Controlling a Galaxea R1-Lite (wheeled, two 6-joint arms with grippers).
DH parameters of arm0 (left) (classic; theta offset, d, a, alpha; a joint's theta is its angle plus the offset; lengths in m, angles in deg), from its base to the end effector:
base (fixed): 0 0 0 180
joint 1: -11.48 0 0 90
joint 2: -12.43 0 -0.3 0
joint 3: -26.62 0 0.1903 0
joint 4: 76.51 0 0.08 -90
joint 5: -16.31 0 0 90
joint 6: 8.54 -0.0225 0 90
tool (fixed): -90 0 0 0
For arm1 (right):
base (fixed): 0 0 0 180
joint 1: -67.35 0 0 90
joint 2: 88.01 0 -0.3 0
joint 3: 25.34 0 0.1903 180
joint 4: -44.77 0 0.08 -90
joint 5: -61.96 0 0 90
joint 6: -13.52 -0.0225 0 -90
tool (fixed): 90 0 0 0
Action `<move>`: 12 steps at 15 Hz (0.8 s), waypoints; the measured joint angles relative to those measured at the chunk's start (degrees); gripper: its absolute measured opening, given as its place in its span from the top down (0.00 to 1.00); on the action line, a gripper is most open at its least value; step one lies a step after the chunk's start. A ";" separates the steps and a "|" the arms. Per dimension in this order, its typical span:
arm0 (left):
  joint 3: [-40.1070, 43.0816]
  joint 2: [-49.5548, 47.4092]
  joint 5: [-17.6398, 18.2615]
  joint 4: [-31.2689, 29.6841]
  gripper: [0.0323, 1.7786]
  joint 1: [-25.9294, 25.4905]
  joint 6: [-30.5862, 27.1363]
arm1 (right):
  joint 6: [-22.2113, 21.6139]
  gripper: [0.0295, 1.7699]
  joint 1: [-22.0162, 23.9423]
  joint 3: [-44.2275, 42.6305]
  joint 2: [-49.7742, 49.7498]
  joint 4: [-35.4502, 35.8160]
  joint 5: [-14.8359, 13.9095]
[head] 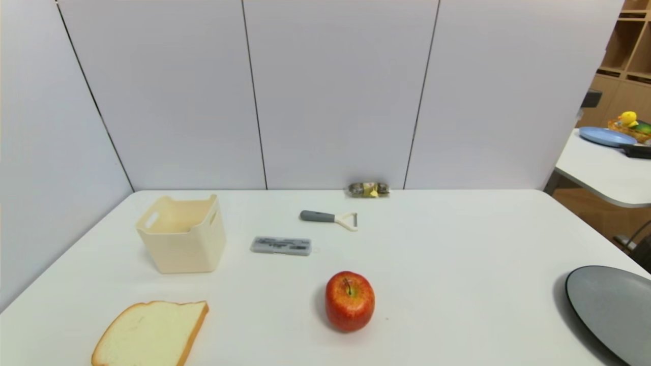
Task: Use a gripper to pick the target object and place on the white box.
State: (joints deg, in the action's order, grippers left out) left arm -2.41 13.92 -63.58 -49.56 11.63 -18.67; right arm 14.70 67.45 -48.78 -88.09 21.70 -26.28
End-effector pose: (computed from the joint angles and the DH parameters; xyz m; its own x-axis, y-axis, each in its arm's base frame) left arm -0.0290 -0.0039 0.0968 0.9840 -0.1781 0.0101 0.1735 0.9687 0.1777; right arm -0.0230 0.0007 0.0763 0.9995 0.0290 0.0079 -0.0288 0.9994 -0.0208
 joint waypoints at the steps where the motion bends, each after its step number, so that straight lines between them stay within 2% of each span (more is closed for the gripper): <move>1: 1.43 -0.63 -0.83 -2.11 0.05 0.02 0.49 | 0.00 0.04 0.00 0.00 0.00 0.02 -0.02; 3: 3.94 -1.28 -5.49 -4.52 0.05 0.02 1.15 | 0.02 0.04 0.00 0.00 0.00 0.02 -0.02; 4: 4.85 -1.44 -7.79 -3.72 0.05 0.02 1.54 | 0.00 0.04 0.00 0.00 0.00 0.02 0.00; 9: 5.64 -1.54 -8.42 -3.17 0.05 0.02 5.14 | 0.02 0.04 0.00 -0.02 0.00 0.02 -0.02; 12: 5.67 -1.60 -9.07 -3.21 0.05 0.02 9.53 | 0.00 0.04 0.00 -0.02 0.00 0.02 0.00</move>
State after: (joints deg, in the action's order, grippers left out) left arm 3.26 12.32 -72.65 -52.77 11.66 -9.13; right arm 14.70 67.45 -48.81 -88.09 21.73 -26.28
